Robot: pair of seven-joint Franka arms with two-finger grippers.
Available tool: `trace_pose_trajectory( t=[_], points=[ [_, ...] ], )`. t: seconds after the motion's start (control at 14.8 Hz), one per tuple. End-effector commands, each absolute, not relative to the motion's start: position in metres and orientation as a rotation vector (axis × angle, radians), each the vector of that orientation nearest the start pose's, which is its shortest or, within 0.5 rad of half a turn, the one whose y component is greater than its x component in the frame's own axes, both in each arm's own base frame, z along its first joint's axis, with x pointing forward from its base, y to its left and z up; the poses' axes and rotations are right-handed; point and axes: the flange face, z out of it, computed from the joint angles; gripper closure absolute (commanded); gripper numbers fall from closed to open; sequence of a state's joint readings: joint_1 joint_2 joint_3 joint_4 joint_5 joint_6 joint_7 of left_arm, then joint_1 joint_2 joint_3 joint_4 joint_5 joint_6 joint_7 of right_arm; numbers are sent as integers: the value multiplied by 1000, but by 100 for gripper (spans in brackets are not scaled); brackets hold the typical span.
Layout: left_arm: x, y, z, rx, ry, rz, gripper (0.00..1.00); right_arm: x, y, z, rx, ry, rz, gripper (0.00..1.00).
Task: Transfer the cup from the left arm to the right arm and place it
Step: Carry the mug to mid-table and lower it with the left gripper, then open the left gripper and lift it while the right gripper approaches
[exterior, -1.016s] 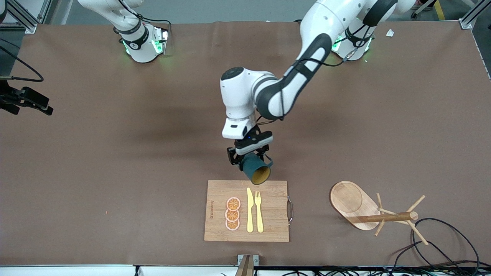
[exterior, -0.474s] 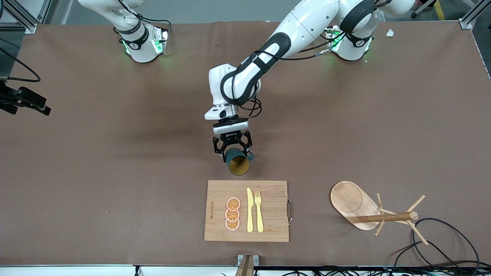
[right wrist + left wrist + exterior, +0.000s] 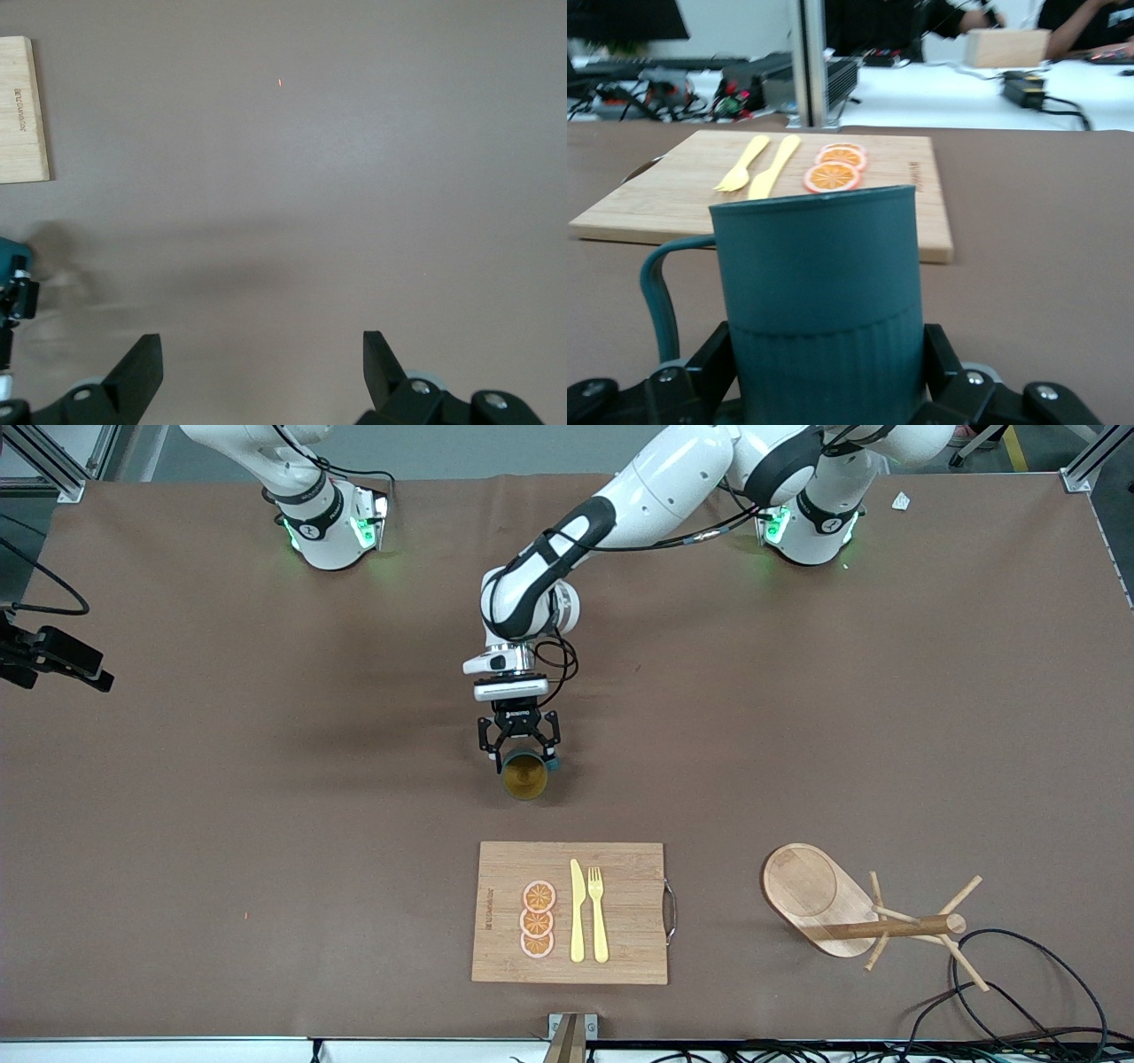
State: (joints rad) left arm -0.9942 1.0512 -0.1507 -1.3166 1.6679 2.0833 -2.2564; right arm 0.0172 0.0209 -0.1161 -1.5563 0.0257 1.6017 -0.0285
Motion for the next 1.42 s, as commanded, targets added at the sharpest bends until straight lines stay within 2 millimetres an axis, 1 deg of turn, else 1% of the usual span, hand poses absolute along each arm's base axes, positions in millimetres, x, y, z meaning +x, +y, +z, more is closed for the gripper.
trace_pose_trajectory(
  t=[0.0,0.07,0.14,0.2,0.27,0.41,0.47,0.54,0.61,0.75,0.88,0.95,1.02,1.15,1.22,1.35],
  points=[
    [361,-644,98,-2512,54,-1824,29,558,-56,622,-3096,123,-50,0],
    [359,-642,90,-2478,88,-1859,29,558,-56,622,-3097,123,-50,0],
    [358,-643,87,-2464,92,-1898,29,558,-56,622,-3097,123,-50,0],
    [352,-645,84,-2473,92,-1929,29,558,-56,621,-3097,123,-48,0],
    [349,-645,78,-2474,88,-1955,29,558,-56,621,-3097,123,-47,0],
    [344,-644,70,-2443,88,-1982,27,559,-56,619,-3096,123,-43,0],
    [341,-644,69,-2435,92,-1987,20,559,-56,619,-3096,123,-41,0],
    [338,-643,64,-2433,98,-1983,11,559,-54,619,-3097,118,-31,0],
    [337,-643,63,-2432,100,-1983,1,562,-50,615,-3100,99,-19,0],
    [331,-647,65,-2429,84,-1987,0,571,-41,598,-3100,79,24,0],
    [318,-654,70,-2454,60,-1980,0,574,-21,592,-3102,46,45,0],
    [313,-656,73,-2464,18,-1972,0,576,-7,588,-3101,13,53,0],
    [303,-660,76,-2477,-14,-1953,0,581,12,578,-3100,-16,78,0],
    [282,-669,86,-2532,-111,-1867,0,588,45,558,-3107,-6,131,0],
    [270,-674,95,-2564,-173,-1810,0,591,54,549,-3103,-12,155,0],
    [259,-681,117,-2608,-287,-1725,0,599,67,526,-3062,-16,205,0]
  ],
)
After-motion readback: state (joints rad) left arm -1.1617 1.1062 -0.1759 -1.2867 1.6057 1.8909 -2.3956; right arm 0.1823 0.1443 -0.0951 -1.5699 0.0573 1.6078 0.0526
